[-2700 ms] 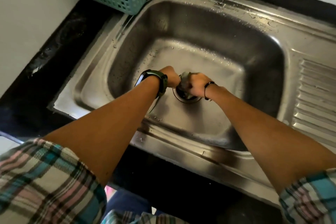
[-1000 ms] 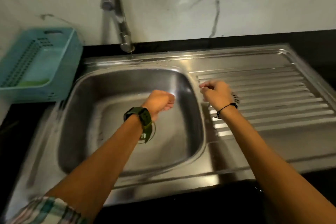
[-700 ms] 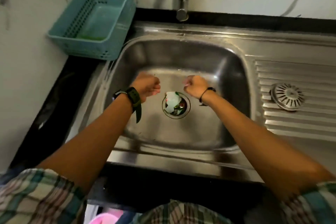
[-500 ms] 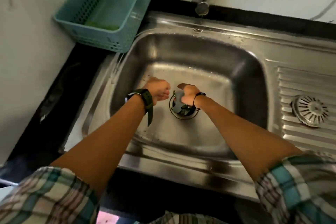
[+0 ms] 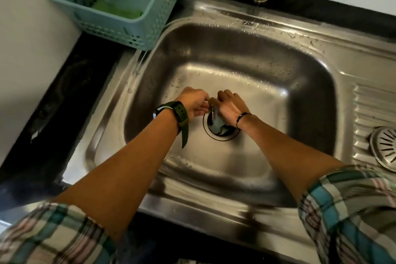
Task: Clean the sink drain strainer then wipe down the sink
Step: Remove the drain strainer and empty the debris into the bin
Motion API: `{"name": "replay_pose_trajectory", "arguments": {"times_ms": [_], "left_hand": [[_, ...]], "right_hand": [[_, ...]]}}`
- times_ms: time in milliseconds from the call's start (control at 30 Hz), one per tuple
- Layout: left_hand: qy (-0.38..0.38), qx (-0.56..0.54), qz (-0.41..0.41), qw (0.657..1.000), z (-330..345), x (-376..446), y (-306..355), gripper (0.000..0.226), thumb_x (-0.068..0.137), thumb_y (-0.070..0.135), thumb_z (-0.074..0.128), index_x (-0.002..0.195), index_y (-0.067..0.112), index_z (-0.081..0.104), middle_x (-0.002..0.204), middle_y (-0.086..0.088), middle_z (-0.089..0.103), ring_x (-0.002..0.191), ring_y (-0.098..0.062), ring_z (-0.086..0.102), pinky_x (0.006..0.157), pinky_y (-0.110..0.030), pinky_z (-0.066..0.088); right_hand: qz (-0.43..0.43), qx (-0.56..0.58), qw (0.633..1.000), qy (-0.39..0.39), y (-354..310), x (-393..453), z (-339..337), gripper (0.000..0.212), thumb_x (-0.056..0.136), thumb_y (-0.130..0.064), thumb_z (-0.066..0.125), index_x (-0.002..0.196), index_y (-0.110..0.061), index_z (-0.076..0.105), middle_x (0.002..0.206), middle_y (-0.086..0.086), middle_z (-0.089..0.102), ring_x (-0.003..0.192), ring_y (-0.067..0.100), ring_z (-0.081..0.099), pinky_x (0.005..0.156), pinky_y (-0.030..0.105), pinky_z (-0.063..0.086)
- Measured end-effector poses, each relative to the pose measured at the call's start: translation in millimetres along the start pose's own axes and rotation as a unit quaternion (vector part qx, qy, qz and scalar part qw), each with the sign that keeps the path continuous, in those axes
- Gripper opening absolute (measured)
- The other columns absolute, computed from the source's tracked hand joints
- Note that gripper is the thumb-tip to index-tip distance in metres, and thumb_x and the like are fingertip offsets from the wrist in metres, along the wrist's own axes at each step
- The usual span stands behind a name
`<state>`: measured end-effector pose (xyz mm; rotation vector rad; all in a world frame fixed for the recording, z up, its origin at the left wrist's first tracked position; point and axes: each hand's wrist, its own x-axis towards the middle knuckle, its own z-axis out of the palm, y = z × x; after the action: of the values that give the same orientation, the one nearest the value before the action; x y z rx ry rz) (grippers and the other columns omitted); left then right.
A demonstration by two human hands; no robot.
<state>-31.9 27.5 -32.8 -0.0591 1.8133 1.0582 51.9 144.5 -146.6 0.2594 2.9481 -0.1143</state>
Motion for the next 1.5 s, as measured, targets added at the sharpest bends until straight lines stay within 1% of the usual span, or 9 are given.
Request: {"name": "replay_pose_trajectory", "arguments": {"times_ms": [167,433,733,867,967,1133,1233,1367,1500], "left_hand": [[0.006,0.003,0.001,1.000,3,0,-4,0.022,0.087,0.000,0.046,0.069,0.009,0.053,0.077,-0.008,0.058,0.071,-0.015,0.057,0.068,-0.023,0.050],[0.014,-0.012,0.015,1.000,5,-2,-5,0.023,0.091,0.002,0.042,0.073,0.012,0.052,0.079,-0.007,0.058,0.072,-0.013,0.058,0.065,-0.019,0.050],[0.032,-0.014,0.012,0.999,-4,5,-8,0.017,0.090,0.005,0.045,0.102,0.004,0.058,0.091,-0.010,0.062,0.082,-0.017,0.061,0.070,-0.023,0.051],[0.024,0.084,0.028,0.996,1,9,-10,0.030,0.083,0.001,0.055,0.113,0.005,0.056,0.119,-0.013,0.057,0.105,-0.021,0.055,0.086,-0.028,0.043],[-0.012,0.194,0.036,0.980,6,14,-14,0.060,0.078,0.007,0.066,0.133,0.007,0.041,0.135,-0.011,0.048,0.122,-0.025,0.047,0.100,-0.033,0.039],[0.041,0.176,0.048,0.982,5,17,-22,0.010,0.078,-0.002,0.061,0.082,0.006,0.064,0.074,-0.010,0.066,0.064,-0.018,0.063,0.039,-0.015,0.045],[0.079,0.136,0.038,0.987,-2,20,-29,0.016,0.082,-0.005,0.054,0.076,0.008,0.062,0.065,-0.008,0.066,0.053,-0.015,0.063,0.037,-0.016,0.046],[0.123,0.091,0.011,0.988,-7,23,-37,0.021,0.086,-0.004,0.049,0.071,0.009,0.057,0.063,-0.010,0.063,0.049,-0.017,0.061,0.050,-0.025,0.054],[0.137,0.076,0.003,0.988,-9,22,-42,0.022,0.087,-0.002,0.048,0.070,0.011,0.054,0.063,-0.010,0.061,0.048,-0.017,0.060,0.050,-0.024,0.054]], "right_hand": [[0.051,0.079,0.995,-0.025,2,10,-5,0.027,0.087,-0.011,0.052,0.114,-0.010,0.058,0.121,0.015,0.050,0.111,0.032,0.043,0.088,0.042,0.039],[-0.072,0.000,0.996,-0.047,11,1,-3,0.046,0.076,-0.022,0.066,0.119,-0.028,0.050,0.118,0.008,0.047,0.108,0.030,0.046,0.084,0.037,0.044],[-0.059,0.008,0.998,-0.018,17,6,-1,0.029,0.082,-0.021,0.061,0.111,-0.016,0.057,0.109,0.012,0.053,0.102,0.030,0.049,0.077,0.035,0.043],[-0.003,0.212,0.975,-0.073,24,12,-37,0.018,0.080,-0.001,0.056,0.095,-0.009,0.062,0.096,0.013,0.066,0.090,0.024,0.058,0.078,0.031,0.046],[0.008,0.342,0.937,-0.067,21,12,-66,0.014,0.077,0.002,0.064,0.090,-0.004,0.065,0.082,0.003,0.066,0.069,0.001,0.057,0.065,0.011,0.046],[0.067,0.476,0.876,-0.042,10,8,-74,0.024,0.080,0.009,0.056,0.096,-0.007,0.064,0.074,0.001,0.061,0.053,-0.003,0.056,0.055,0.011,0.047],[0.202,0.549,0.809,-0.044,9,4,-54,0.017,0.092,-0.003,0.046,0.097,-0.009,0.061,0.071,0.004,0.062,0.044,0.003,0.057,0.044,0.018,0.047],[0.186,0.264,0.937,-0.133,4,-5,-20,0.026,0.091,-0.013,0.047,0.110,-0.008,0.064,0.109,0.016,0.066,0.098,0.031,0.062,0.080,0.032,0.051],[0.099,0.104,0.967,-0.210,-12,-12,-1,0.031,0.090,-0.022,0.052,0.118,-0.011,0.057,0.124,0.017,0.058,0.114,0.035,0.055,0.088,0.037,0.047]]}}
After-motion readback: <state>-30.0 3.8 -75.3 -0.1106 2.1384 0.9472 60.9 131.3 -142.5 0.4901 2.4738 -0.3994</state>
